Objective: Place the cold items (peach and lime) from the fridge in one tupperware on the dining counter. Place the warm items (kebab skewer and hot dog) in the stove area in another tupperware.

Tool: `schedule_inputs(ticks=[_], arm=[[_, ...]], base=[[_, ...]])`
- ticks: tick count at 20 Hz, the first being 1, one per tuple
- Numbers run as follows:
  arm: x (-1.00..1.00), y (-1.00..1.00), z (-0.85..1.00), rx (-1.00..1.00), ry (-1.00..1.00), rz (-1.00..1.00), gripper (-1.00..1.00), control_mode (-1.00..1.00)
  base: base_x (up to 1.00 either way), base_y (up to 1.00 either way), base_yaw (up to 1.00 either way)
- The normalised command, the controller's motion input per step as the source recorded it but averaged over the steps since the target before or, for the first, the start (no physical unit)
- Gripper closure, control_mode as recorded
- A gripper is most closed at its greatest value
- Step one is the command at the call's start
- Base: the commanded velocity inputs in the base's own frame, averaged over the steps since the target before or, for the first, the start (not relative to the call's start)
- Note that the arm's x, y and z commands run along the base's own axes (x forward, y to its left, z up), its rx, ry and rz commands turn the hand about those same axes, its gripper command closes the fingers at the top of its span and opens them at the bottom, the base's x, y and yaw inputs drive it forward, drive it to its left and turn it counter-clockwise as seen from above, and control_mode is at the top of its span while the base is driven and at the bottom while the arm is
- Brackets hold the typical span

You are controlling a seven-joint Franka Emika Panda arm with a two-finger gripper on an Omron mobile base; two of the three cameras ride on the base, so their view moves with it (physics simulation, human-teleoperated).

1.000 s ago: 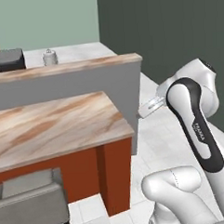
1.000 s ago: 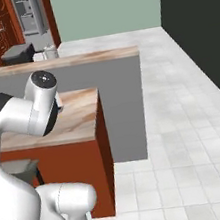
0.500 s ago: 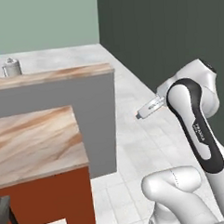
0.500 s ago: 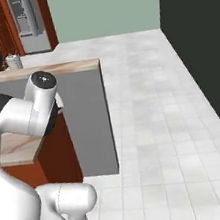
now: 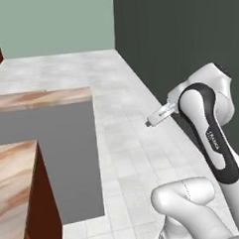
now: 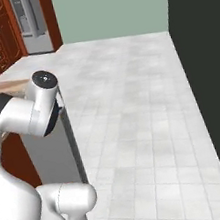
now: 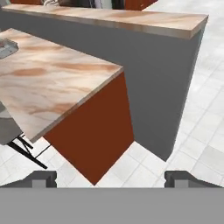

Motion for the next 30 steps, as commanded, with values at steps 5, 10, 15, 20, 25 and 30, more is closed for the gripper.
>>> schedule_inputs(ticks=[5,10,15,20,25,30], arm=[[0.00,0.00,0.00,0.00,0.00,0.00,-1.00,1.00],[0.00,0.00,0.00,0.00,0.00,0.00,-1.00,1.00],[0.00,0.00,0.00,0.00,0.00,0.00,-1.00,1.00],[0.00,0.00,0.00,0.00,0.00,0.00,-1.00,1.00],[0.00,0.00,0.00,0.00,0.00,0.00,-1.00,1.00],[0.00,0.00,0.00,0.00,0.00,0.00,-1.00,1.00]], base=[[0.99,-0.74,0.31],[1.00,-0.58,0.37],[1.00,-0.50,0.42],[1.00,-0.55,0.41],[1.00,-0.63,0.39],[1.00,-0.62,0.39]])
